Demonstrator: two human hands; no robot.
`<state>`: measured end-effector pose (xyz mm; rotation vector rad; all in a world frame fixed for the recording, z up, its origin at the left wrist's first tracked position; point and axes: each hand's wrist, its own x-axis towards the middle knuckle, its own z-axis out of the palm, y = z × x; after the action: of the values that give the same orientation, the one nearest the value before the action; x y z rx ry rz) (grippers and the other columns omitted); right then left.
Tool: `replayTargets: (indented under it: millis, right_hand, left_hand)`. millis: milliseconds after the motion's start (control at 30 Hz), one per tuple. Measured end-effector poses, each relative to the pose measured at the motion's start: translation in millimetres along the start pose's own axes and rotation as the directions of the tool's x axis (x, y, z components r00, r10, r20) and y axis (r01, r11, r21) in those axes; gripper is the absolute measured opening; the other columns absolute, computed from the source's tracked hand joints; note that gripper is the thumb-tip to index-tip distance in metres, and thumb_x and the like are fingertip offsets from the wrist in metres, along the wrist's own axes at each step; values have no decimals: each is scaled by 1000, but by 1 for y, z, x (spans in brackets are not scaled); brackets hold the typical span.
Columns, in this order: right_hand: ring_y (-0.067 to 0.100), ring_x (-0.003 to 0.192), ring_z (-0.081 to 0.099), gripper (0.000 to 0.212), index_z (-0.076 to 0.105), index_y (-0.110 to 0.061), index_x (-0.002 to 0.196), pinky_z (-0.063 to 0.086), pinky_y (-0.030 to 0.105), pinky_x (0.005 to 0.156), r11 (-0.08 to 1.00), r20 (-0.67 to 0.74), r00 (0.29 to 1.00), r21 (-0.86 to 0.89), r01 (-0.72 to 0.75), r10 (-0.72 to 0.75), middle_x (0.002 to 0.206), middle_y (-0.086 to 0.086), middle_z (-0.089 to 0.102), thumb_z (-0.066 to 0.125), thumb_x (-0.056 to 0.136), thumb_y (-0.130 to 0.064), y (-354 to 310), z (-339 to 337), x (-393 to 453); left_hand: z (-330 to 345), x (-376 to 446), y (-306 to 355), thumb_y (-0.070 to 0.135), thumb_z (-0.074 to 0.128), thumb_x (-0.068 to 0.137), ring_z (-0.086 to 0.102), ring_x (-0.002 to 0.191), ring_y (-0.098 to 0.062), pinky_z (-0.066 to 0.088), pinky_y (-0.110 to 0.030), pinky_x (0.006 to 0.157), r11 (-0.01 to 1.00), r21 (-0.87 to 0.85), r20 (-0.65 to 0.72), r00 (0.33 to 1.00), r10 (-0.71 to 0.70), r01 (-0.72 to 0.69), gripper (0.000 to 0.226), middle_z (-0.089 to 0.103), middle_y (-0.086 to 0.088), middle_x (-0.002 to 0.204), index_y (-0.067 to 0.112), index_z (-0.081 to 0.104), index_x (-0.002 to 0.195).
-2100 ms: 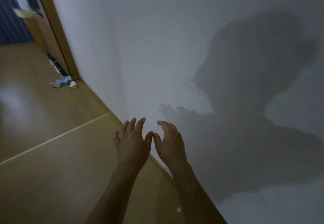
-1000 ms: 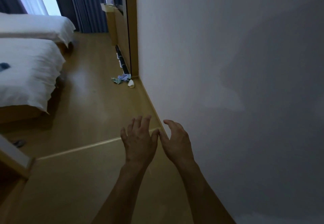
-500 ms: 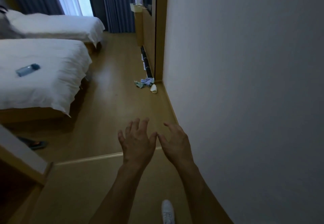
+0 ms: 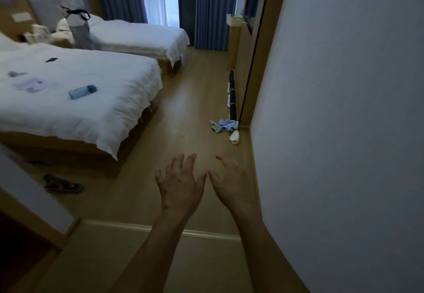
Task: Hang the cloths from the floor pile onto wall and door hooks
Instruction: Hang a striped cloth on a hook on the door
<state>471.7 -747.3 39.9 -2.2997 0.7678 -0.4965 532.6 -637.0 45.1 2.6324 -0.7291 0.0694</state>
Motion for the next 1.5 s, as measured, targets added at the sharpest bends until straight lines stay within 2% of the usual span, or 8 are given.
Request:
replayTargets:
  millis: [133,233,367,667,833,1167,1300,1500]
  right_hand:
    - [13,125,47,47,48,-25,137,37,24,100,1000,29,999,-9,21,-20,137,-3,51,57,92,-35,8,19,56]
    - [12,125,47,47,47,-26,137,35,21,96,999,25,1000,-35,12,-12,138,-4,50,56,92,-37,20,34,96]
    - [12,128,44,49,45,-25,139,32,20,97,999,29,999,-20,-44,44,140,-3,48,55,93,-37,30,55,159]
    - [13,127,46,52,46,-22,140,37,25,102,989,-30,990,-59,-136,134,141,-1,48,59,91,-32,3,87,324]
    - [12,127,45,52,44,-22,142,35,23,102,979,-28,980,-49,-197,196,142,-2,47,58,92,-32,3,107,385]
    - [15,129,43,53,45,-20,141,35,25,103,969,16,969,-27,-245,245,144,2,44,60,91,-31,37,150,525]
    - [16,132,39,52,48,-17,139,31,22,102,976,23,976,7,-216,215,147,4,41,62,89,-26,60,167,609]
    - [20,127,45,49,51,-15,136,35,29,106,969,116,964,34,-246,240,139,5,51,62,89,-25,96,174,747]
  left_hand:
    - [19,57,1,54,43,95,23,144,-17,16,-52,116,999,8,1,999,-35,35,58,31,2,154,32,30,147]
    - [39,100,0,51,44,96,23,145,-18,15,-53,116,999,-35,21,999,-37,37,57,31,1,154,32,30,147]
    - [65,169,-3,51,44,96,22,145,-19,13,-53,116,997,-73,61,998,-14,18,56,30,1,155,34,29,148]
    - [79,362,-28,50,45,96,18,147,-20,9,-53,116,994,-102,141,989,41,-27,58,25,-1,158,33,27,149]
    - [95,432,-41,50,45,96,18,147,-20,9,-53,116,993,-108,201,977,69,-48,58,25,0,157,33,27,149]
    - [147,573,-39,49,46,95,19,146,-20,12,-51,116,993,-100,213,974,77,-57,59,27,-1,157,33,29,149]
    - [173,648,-28,49,46,95,18,147,-20,11,-50,117,997,-59,226,972,62,-50,60,25,0,158,34,26,150]
    - [208,774,5,49,48,95,19,147,-20,12,-49,117,1000,-26,236,972,23,-18,60,25,0,158,35,27,149]
